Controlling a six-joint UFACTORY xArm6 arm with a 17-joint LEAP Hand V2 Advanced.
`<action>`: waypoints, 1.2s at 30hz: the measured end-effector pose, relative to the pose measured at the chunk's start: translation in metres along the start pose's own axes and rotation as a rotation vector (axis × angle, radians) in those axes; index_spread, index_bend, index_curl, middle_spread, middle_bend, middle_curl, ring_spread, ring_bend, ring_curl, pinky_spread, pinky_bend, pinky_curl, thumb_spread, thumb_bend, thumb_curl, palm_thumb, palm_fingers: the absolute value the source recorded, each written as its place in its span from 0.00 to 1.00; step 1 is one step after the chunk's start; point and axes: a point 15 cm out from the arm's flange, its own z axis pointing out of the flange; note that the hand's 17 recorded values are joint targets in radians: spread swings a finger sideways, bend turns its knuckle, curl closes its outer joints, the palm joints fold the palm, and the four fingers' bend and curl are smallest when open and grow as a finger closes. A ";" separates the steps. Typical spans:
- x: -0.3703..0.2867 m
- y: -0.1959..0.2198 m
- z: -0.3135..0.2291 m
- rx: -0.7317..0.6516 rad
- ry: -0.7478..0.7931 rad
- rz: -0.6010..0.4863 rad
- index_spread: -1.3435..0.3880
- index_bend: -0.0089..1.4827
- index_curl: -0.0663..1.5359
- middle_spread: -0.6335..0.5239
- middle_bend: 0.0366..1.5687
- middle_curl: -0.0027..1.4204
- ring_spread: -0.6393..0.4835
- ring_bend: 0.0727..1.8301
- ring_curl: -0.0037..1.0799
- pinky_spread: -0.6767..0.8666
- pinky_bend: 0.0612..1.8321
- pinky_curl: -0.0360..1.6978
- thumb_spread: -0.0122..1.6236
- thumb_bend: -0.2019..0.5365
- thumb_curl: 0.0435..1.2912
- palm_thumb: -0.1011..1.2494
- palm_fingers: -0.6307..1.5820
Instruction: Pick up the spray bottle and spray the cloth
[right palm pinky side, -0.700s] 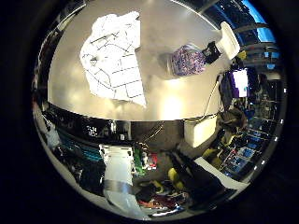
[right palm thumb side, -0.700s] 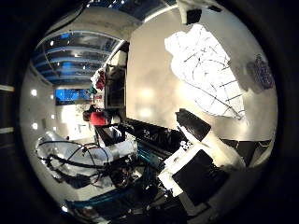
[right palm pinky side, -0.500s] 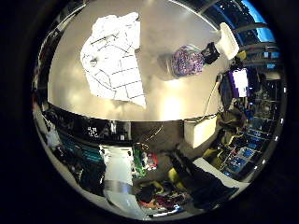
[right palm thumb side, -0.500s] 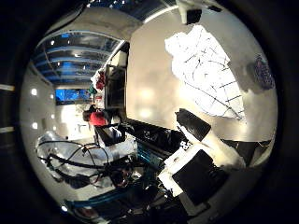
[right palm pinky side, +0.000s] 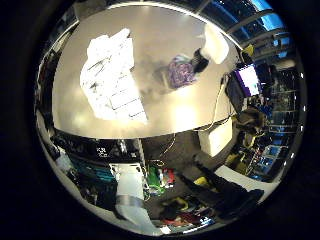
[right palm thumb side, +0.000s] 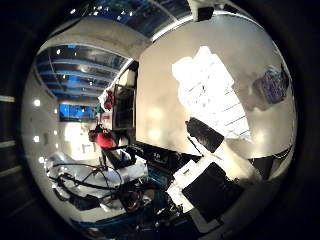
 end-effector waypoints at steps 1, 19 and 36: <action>0.007 -0.003 -0.005 0.013 0.004 0.021 0.58 0.12 0.26 0.58 0.10 0.22 0.71 0.07 0.16 0.71 0.10 0.21 0.67 0.24 0.25 0.64 0.37; 0.144 -0.050 -0.055 0.360 -0.269 0.441 0.64 0.10 0.20 0.63 0.11 0.24 0.73 0.10 0.22 0.71 0.16 0.22 0.66 0.24 0.22 0.54 0.34; 0.253 -0.014 -0.031 0.549 -0.399 0.610 0.68 0.10 0.19 0.72 0.11 0.24 0.75 0.14 0.25 0.69 0.21 0.22 0.63 0.24 0.20 0.47 0.28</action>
